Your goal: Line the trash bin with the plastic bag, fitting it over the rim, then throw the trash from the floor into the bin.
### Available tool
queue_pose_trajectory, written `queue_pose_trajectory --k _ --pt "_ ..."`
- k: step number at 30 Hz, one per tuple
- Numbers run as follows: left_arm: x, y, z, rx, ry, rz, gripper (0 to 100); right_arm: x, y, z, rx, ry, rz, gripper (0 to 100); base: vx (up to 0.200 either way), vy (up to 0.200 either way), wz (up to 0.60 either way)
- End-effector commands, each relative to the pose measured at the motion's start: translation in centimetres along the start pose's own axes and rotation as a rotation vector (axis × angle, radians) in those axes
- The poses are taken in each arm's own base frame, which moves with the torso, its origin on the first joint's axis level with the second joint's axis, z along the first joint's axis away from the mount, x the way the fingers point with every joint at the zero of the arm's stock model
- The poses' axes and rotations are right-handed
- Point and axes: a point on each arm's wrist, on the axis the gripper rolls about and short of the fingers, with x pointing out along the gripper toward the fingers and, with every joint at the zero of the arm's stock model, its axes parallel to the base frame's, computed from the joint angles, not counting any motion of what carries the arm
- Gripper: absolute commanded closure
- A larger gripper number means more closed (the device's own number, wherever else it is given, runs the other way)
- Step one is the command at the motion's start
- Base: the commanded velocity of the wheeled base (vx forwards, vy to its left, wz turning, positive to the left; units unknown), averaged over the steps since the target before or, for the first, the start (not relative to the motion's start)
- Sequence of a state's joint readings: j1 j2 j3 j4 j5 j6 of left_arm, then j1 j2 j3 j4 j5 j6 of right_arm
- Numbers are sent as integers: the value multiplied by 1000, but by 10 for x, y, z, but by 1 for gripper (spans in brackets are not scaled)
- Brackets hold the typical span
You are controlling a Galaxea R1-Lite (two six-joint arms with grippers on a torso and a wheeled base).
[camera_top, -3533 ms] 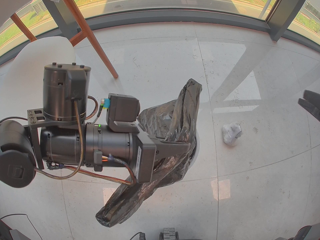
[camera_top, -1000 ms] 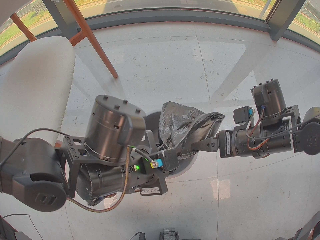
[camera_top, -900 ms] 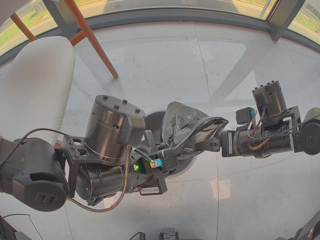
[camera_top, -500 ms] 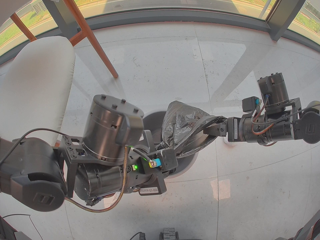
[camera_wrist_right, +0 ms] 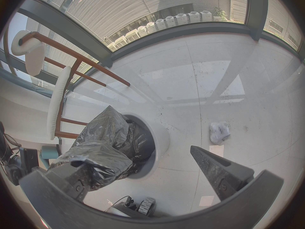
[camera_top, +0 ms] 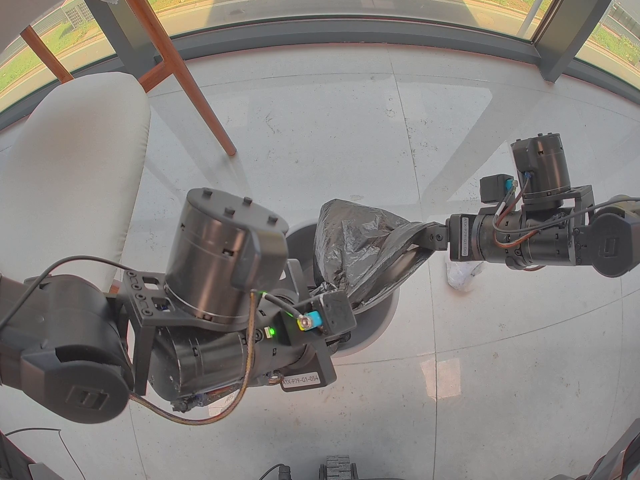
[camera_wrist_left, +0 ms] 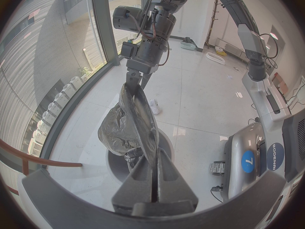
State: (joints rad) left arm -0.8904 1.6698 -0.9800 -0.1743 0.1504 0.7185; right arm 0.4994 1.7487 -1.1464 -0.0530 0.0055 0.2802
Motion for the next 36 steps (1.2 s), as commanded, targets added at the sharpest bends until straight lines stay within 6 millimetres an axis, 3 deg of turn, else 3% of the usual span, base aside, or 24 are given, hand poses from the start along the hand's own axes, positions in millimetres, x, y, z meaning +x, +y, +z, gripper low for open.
queue_pose_trajectory --k 1,4,5,19,26,36 --pt "0 0 -1 -1 6 0 100 8 3 -1 -6 5 8 0 0 0 0" --pt "1 -1 -2 -2 8 -2 100 12 4 -3 -6 14 6 0 0 0 0" --pt "1 0 -1 -3 6 0 100 13 5 -3 -8 15 9 100 0 0 0" --pt "3 -1 -3 -63 14 -5 100 15 22 5 -18 -12 61 100 0 0 0" --pt "13 -5 -7 -114 56 7 100 27 30 11 -25 -20 83 100 0 0 0" --pt "29 -9 -13 -147 98 -8 100 59 27 8 -29 -44 84 100 0 0 0"
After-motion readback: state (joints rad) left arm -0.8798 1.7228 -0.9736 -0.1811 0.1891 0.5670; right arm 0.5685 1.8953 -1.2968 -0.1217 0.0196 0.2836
